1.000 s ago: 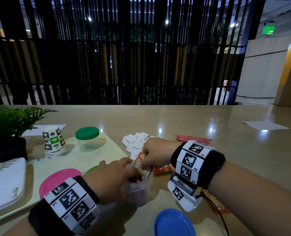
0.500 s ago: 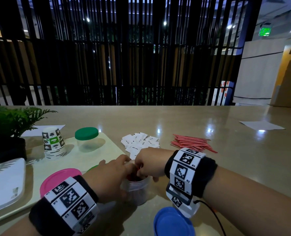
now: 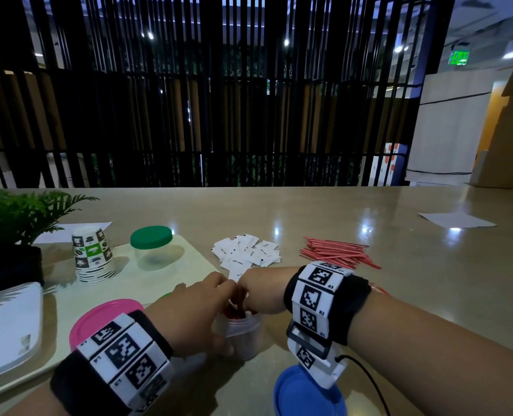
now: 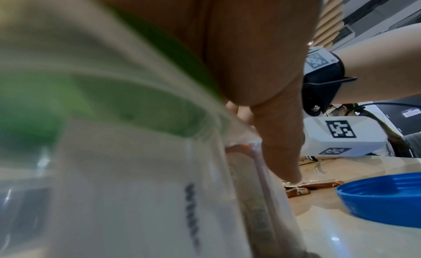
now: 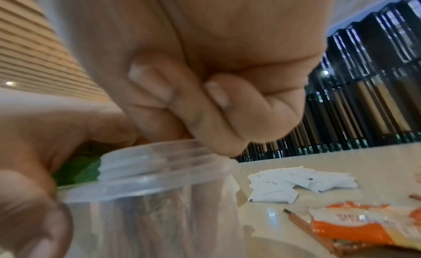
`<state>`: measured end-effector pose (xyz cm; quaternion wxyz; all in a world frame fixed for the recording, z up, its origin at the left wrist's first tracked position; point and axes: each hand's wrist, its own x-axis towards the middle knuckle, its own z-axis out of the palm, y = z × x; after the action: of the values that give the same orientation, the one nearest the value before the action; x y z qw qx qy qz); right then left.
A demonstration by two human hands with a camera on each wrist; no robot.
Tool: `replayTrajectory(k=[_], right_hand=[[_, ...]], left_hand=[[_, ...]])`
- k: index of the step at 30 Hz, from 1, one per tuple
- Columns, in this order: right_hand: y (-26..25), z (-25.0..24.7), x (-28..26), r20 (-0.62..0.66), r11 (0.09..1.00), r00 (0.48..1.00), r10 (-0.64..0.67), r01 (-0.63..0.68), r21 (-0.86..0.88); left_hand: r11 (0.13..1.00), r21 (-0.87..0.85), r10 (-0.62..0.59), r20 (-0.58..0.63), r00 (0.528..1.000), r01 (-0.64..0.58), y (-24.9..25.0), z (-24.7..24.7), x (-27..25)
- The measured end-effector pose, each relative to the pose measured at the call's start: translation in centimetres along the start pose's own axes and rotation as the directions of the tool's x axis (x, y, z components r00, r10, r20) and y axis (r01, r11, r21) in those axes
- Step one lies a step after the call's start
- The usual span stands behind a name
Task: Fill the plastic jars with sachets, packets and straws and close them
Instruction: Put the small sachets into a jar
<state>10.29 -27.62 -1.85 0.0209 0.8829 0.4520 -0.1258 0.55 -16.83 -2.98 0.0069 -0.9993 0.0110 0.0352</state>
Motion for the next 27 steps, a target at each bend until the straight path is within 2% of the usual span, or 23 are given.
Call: replayTrajectory(k=[2,6,10,15,18,22,25,27], right_hand=[[0.1,0.2,0.1,0.006,0.997,1.000,0.025,-0.025,0.069],[-0.3,0.3,-0.2,0.063,0.996,0.994,0.090,-0.089,-0.012],[-0.4,0.1,-0.3,0.085,0.993,0.994,0.068,-0.059,-0.107],[-0.5,0.2,-0.5,0.005,0.994,0.999,0.042,-0.041,-0.098],[-0.2,-0.1,-0.9,-0.039,0.999,0.999,0.030,-0.031,-0.021],[1.4,-1.1,-1.8,-0.116,0.975,0.993,-0.002,0.027,0.221],[3.5,-2.3,-2.7,-0.201,0.929,0.978,0.061,0.017,0.370],[5.5,-2.9,-3.5,-0.230,0.916,0.965,0.122,-0.021,0.400]], left_hand=[[1.000,-0.012,0.007,-0.009,1.000,-0.007,-0.1,0.0,0.0],[0.999,-0.028,0.028,0.001,1.000,-0.028,-0.3,0.1,0.0],[0.998,-0.003,0.057,0.014,0.998,-0.057,-0.3,0.0,0.0],[0.998,0.010,0.063,0.018,0.998,-0.063,-0.7,0.3,0.2],[0.997,0.023,0.069,0.018,0.997,-0.069,-0.7,0.4,0.3],[0.997,-0.003,0.080,0.003,0.997,-0.080,-0.9,0.6,0.4],[0.996,-0.026,0.087,-0.002,0.996,-0.087,-1.0,0.6,0.5],[0.996,-0.021,0.087,0.004,0.996,-0.087,-1.0,0.6,0.5]])
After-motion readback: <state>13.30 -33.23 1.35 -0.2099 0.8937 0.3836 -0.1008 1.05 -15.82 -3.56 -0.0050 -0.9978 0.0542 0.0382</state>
